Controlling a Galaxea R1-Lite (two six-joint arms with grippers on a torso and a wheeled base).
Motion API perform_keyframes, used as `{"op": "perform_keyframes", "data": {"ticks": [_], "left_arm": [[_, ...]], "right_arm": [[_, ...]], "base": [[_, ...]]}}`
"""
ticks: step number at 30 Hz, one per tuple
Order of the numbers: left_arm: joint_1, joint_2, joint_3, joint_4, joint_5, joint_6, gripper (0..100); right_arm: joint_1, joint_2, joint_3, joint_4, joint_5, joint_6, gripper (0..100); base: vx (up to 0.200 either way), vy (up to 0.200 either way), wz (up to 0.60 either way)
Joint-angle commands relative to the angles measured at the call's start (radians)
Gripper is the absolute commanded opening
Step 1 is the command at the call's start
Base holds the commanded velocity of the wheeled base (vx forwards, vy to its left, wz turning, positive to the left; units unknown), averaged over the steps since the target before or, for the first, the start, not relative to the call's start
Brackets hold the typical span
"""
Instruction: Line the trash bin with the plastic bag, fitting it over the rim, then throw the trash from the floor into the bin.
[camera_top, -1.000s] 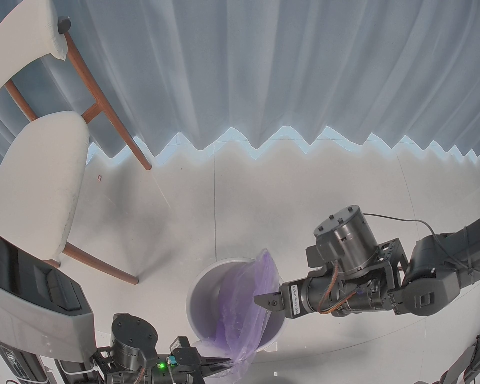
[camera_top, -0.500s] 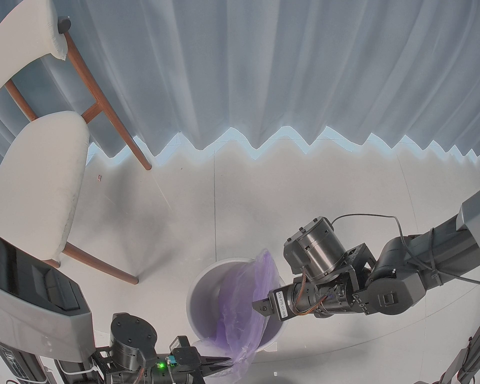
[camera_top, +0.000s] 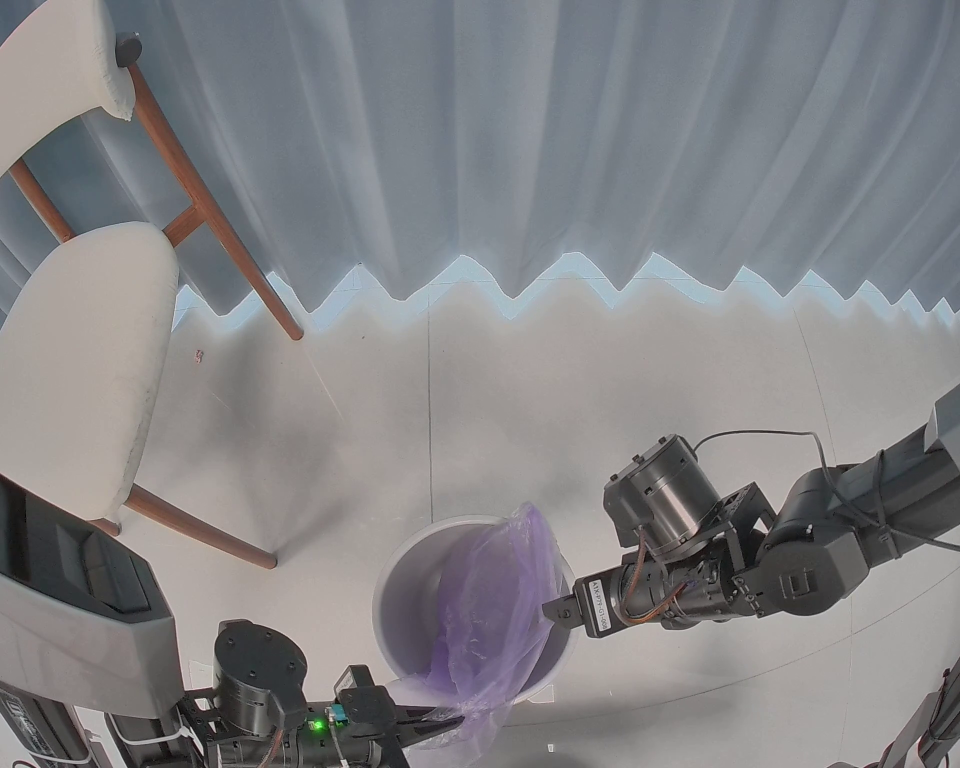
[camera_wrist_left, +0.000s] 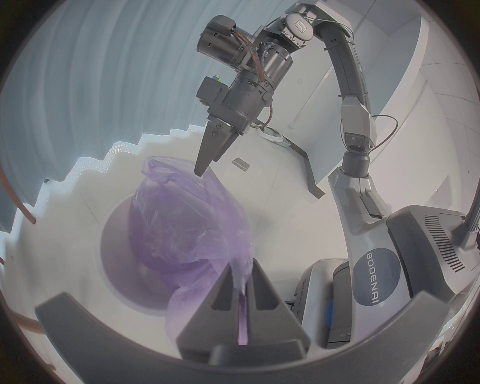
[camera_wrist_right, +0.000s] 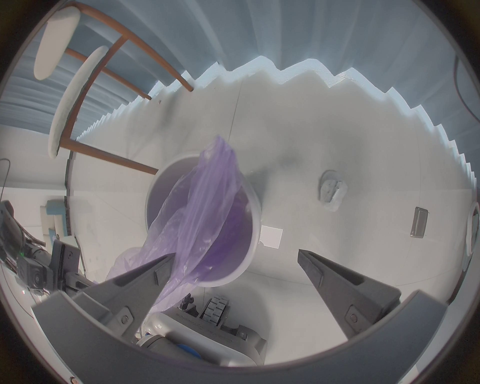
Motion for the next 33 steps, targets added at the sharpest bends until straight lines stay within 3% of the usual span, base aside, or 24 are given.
{"op": "perform_keyframes", "data": {"ticks": [1, 22, 23, 30, 33], "left_arm": [[0.007, -0.012, 0.015, -0.002, 0.000, 0.001, 0], [0.015, -0.147, 0.018, 0.001, -0.005, 0.000, 0], [0.015, -0.146, 0.016, 0.001, -0.005, -0.002, 0], [0.017, -0.141, 0.012, 0.001, -0.009, -0.003, 0], [0.023, -0.138, 0.004, 0.001, -0.002, -0.009, 0]], "right_arm": [[-0.013, -0.026, -0.005, 0.001, 0.000, 0.000, 100], [-0.010, 0.090, -0.109, -0.001, 0.005, 0.010, 100], [-0.007, 0.085, -0.109, -0.002, 0.005, 0.014, 0], [0.027, -0.005, -0.098, -0.002, 0.009, 0.103, 0], [0.059, -0.082, -0.098, -0.007, 0.062, 0.210, 0]], "base": [[0.000, 0.000, 0.00], [0.000, 0.000, 0.00], [0.000, 0.000, 0.00], [0.000, 0.000, 0.00], [0.000, 0.000, 0.00]]}}
